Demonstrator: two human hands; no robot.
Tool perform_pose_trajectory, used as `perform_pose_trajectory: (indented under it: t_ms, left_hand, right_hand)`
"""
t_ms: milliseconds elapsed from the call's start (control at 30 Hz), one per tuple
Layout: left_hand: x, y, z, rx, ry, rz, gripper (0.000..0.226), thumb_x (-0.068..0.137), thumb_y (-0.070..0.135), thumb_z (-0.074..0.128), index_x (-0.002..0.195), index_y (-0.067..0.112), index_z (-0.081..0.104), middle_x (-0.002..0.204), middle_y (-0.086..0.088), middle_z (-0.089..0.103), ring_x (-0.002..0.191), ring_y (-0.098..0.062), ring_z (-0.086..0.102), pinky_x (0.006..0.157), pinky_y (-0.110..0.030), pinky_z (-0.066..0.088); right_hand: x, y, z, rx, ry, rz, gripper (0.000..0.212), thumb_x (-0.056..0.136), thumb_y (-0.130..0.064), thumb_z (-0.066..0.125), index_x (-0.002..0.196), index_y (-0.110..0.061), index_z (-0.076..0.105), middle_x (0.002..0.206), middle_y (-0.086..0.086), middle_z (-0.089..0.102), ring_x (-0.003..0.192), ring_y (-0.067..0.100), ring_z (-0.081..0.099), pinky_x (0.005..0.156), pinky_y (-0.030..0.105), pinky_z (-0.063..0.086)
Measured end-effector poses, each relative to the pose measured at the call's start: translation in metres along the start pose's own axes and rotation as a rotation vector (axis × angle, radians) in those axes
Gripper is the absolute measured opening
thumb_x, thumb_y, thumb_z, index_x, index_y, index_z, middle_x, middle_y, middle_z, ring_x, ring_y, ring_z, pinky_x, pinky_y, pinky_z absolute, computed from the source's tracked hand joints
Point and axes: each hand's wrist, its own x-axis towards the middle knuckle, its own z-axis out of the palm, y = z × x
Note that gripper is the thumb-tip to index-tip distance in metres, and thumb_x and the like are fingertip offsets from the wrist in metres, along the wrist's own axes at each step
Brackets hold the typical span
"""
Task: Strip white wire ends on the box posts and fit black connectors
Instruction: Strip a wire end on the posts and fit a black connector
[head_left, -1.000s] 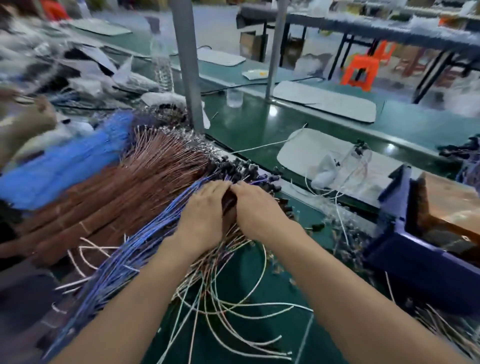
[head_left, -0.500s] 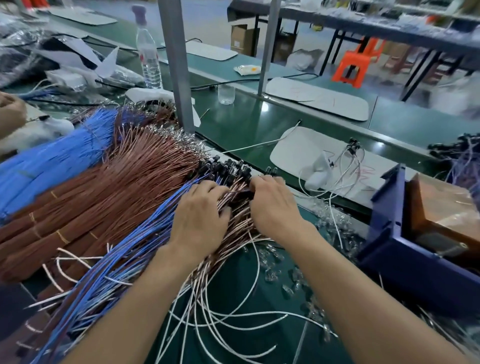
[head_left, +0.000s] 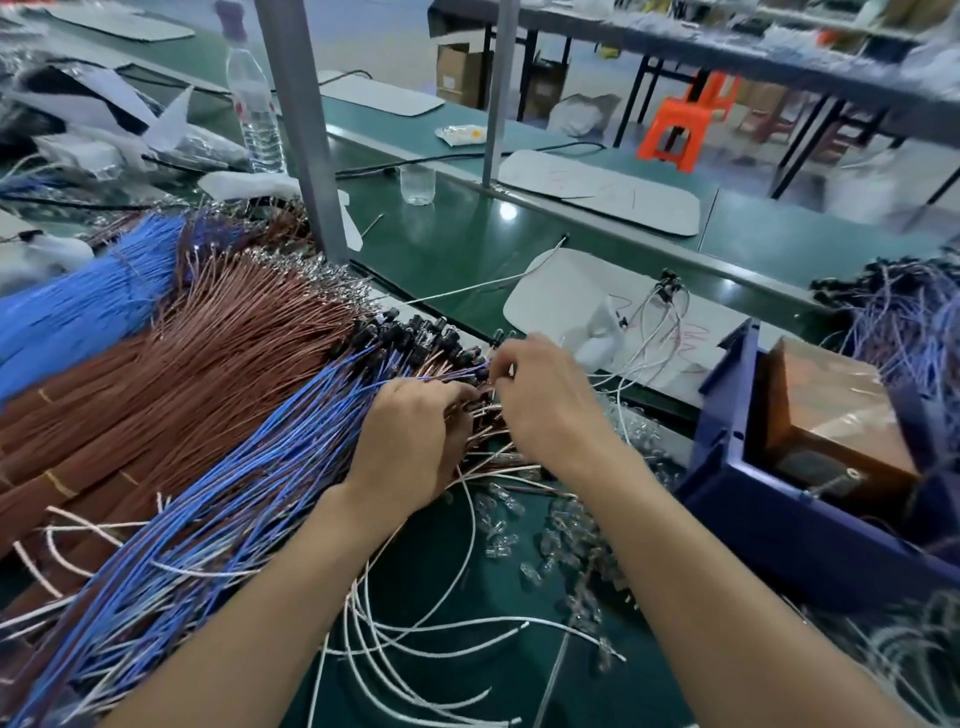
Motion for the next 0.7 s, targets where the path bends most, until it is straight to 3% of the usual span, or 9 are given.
perform_pose_trajectory:
  t_ms: [100, 133, 167, 233, 333, 400, 567, 700]
  left_hand:
    - [0.005, 0.01, -0.014, -0.3, 0.03, -0.197, 0.015, 0.091, 0.019, 0.072, 0.102, 0.026, 0.08, 0.077, 0.019, 0.073, 0.07, 0.004, 0.064, 0.063, -0.01, 0.043]
    - [0.007, 0.011, -0.019, -0.395, -0.001, -0.266, 0.014, 0.092, 0.019, 0.072, 0.1, 0.027, 0.08, 0.071, 0.02, 0.072, 0.059, 0.006, 0.059, 0.054, -0.006, 0.037]
    - [0.01, 0.01, -0.025, -0.484, -0.047, -0.325, 0.014, 0.094, 0.018, 0.071, 0.097, 0.026, 0.081, 0.068, 0.016, 0.072, 0.05, 0.004, 0.054, 0.048, -0.007, 0.034]
    - [0.012, 0.009, -0.039, -0.718, -0.18, -0.433, 0.018, 0.095, 0.009, 0.071, 0.092, 0.023, 0.082, 0.067, 0.004, 0.073, 0.05, 0.0, 0.051, 0.048, -0.011, 0.037]
    - [0.009, 0.008, -0.063, -1.04, -0.379, -0.513, 0.015, 0.085, 0.007, 0.074, 0.091, 0.017, 0.083, 0.067, 0.0, 0.067, 0.057, -0.006, 0.059, 0.056, -0.014, 0.05]
    - [0.006, 0.007, -0.075, -1.0, -0.458, -0.491, 0.015, 0.081, 0.013, 0.075, 0.093, 0.015, 0.083, 0.066, -0.002, 0.066, 0.059, -0.007, 0.06, 0.059, -0.014, 0.053]
    - [0.007, 0.018, -0.086, -0.675, -0.527, -0.396, 0.011, 0.088, 0.008, 0.077, 0.084, 0.016, 0.084, 0.061, -0.002, 0.069, 0.051, -0.003, 0.055, 0.048, -0.012, 0.042]
    - [0.006, 0.021, -0.093, -0.65, -0.556, -0.369, 0.004, 0.084, 0.018, 0.08, 0.085, 0.019, 0.085, 0.062, -0.008, 0.069, 0.053, -0.006, 0.053, 0.05, -0.014, 0.041]
  right_hand:
    - [-0.007, -0.008, -0.032, 0.12, 0.063, -0.007, 0.024, 0.097, -0.011, 0.049, 0.084, -0.027, 0.062, 0.084, -0.005, 0.063, 0.076, 0.014, 0.056, 0.075, 0.036, 0.045]
    - [-0.01, -0.01, -0.044, 0.132, 0.079, -0.009, 0.027, 0.098, -0.011, 0.049, 0.081, -0.029, 0.059, 0.077, -0.009, 0.061, 0.072, 0.008, 0.054, 0.076, 0.035, 0.045]
    - [-0.014, -0.009, -0.056, 0.139, 0.074, -0.003, 0.029, 0.098, -0.011, 0.048, 0.078, -0.03, 0.057, 0.074, -0.011, 0.06, 0.068, 0.004, 0.054, 0.074, 0.032, 0.045]
    - [-0.026, -0.004, -0.075, 0.159, 0.003, 0.027, 0.031, 0.1, -0.011, 0.049, 0.077, -0.031, 0.058, 0.07, -0.01, 0.061, 0.057, 0.001, 0.055, 0.056, 0.018, 0.042]
    - [-0.057, 0.008, -0.087, 0.237, -0.083, 0.077, 0.028, 0.103, -0.018, 0.05, 0.082, -0.031, 0.064, 0.063, -0.012, 0.059, 0.048, 0.003, 0.05, 0.042, 0.017, 0.036]
    - [-0.081, 0.016, -0.088, 0.291, -0.106, 0.094, 0.025, 0.104, -0.025, 0.052, 0.084, -0.032, 0.066, 0.057, -0.016, 0.058, 0.044, 0.003, 0.045, 0.04, 0.016, 0.034]
    - [-0.119, 0.042, -0.084, 0.398, -0.014, 0.144, 0.022, 0.103, -0.025, 0.056, 0.085, -0.029, 0.069, 0.066, 0.005, 0.062, 0.045, 0.004, 0.04, 0.041, 0.02, 0.033]
    - [-0.14, 0.058, -0.086, 0.42, 0.081, 0.156, 0.023, 0.102, -0.025, 0.059, 0.084, -0.033, 0.07, 0.063, 0.001, 0.063, 0.046, 0.006, 0.043, 0.043, 0.018, 0.033]
